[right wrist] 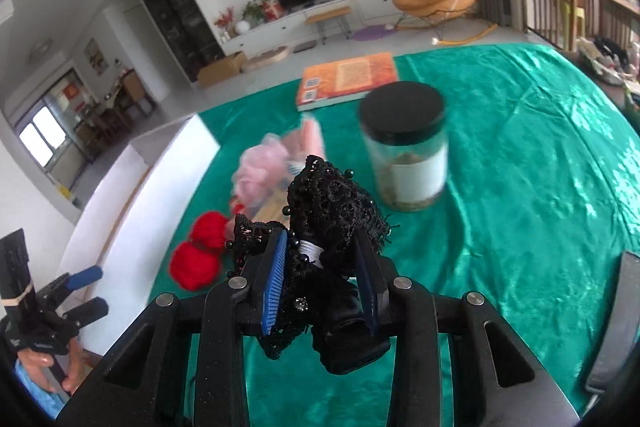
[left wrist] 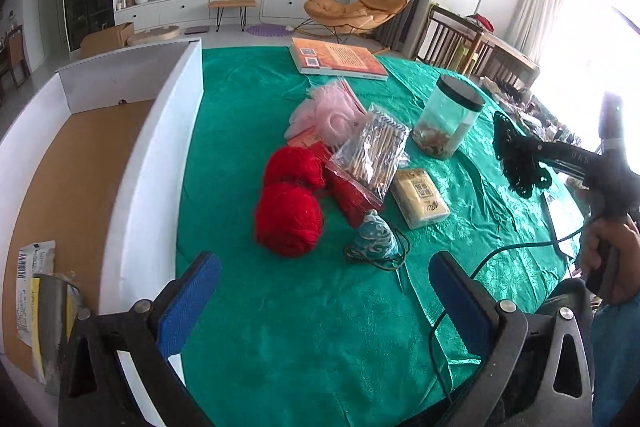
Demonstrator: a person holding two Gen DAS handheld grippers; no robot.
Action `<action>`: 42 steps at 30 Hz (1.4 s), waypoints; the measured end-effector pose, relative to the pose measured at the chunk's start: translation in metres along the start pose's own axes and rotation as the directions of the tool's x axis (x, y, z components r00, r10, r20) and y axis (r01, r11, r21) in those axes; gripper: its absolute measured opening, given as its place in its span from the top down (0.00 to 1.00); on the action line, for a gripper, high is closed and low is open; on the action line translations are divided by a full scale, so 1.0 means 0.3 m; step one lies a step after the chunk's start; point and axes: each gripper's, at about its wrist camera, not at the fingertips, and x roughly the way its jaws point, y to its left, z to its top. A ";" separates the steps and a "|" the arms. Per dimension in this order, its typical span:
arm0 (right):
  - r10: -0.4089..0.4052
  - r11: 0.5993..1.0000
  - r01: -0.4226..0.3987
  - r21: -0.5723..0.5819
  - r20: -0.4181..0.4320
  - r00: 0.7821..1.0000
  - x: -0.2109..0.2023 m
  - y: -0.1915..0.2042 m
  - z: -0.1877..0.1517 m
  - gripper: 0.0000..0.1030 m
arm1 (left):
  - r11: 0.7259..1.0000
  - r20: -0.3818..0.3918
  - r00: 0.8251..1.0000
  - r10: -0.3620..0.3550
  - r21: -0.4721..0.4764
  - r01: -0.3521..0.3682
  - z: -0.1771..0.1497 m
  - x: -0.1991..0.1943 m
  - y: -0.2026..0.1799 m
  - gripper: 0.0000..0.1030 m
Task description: Organize soft objects
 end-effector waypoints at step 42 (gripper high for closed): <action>-0.353 0.935 0.349 -0.071 -0.051 0.934 0.145 -0.237 -0.306 0.18 | 0.982 -0.070 0.988 0.140 0.140 -0.129 -0.097 0.362 -0.059 0.00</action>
